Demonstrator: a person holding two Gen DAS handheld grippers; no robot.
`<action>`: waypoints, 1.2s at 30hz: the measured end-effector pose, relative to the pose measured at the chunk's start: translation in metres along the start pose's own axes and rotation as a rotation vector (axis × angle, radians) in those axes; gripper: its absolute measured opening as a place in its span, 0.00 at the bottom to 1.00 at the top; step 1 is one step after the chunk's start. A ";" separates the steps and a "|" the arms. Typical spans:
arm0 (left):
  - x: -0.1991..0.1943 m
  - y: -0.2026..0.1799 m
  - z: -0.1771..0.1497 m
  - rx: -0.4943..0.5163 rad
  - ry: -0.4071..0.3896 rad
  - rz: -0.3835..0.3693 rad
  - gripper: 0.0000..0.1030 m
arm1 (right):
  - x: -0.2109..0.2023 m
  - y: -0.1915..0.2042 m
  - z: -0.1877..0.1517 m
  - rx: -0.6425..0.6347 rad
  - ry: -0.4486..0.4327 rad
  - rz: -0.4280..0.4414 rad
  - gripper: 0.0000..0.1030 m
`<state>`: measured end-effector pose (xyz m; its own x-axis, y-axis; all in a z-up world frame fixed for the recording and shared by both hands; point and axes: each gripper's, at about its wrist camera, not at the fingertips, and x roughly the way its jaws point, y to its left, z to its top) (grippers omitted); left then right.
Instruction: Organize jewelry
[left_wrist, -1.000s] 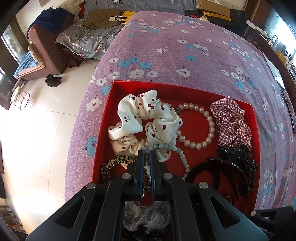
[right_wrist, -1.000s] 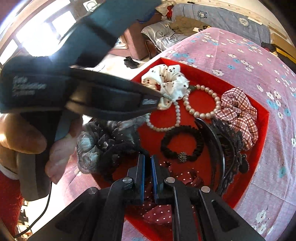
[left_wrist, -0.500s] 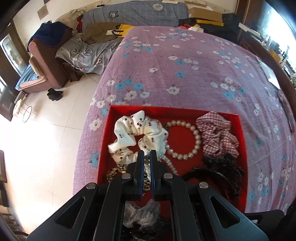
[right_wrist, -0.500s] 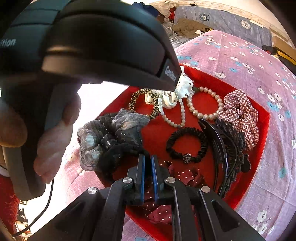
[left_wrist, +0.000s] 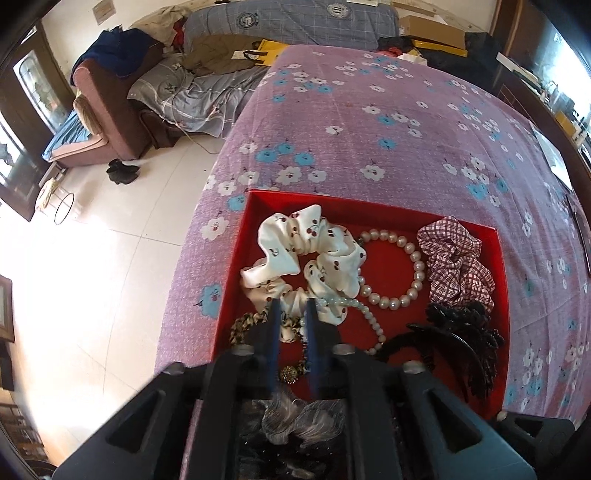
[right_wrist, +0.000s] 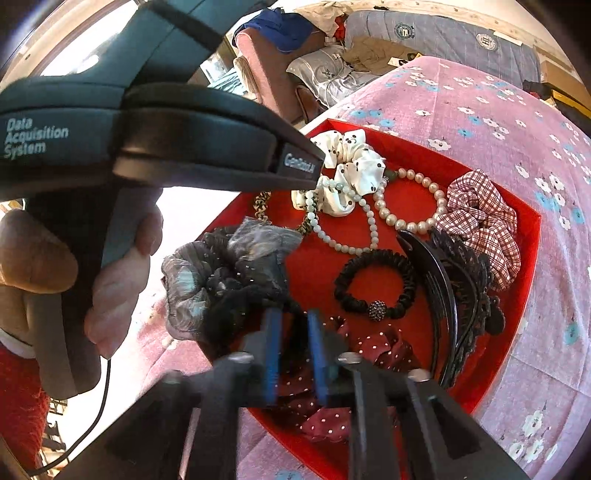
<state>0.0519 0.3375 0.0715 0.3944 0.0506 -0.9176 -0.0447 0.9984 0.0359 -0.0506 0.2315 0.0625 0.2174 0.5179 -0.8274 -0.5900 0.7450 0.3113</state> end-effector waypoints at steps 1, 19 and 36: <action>-0.003 0.002 0.000 -0.011 -0.008 0.002 0.32 | -0.003 0.000 0.000 0.001 -0.008 0.002 0.41; -0.059 0.006 -0.026 -0.099 -0.090 0.152 0.56 | -0.068 -0.006 -0.024 0.011 -0.080 0.007 0.44; -0.123 -0.030 -0.067 -0.203 -0.244 0.330 0.69 | -0.118 -0.052 -0.053 0.083 -0.119 -0.054 0.45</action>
<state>-0.0570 0.2999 0.1571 0.5326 0.3947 -0.7487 -0.3740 0.9033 0.2102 -0.0868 0.1092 0.1186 0.3403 0.5187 -0.7843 -0.5094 0.8028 0.3099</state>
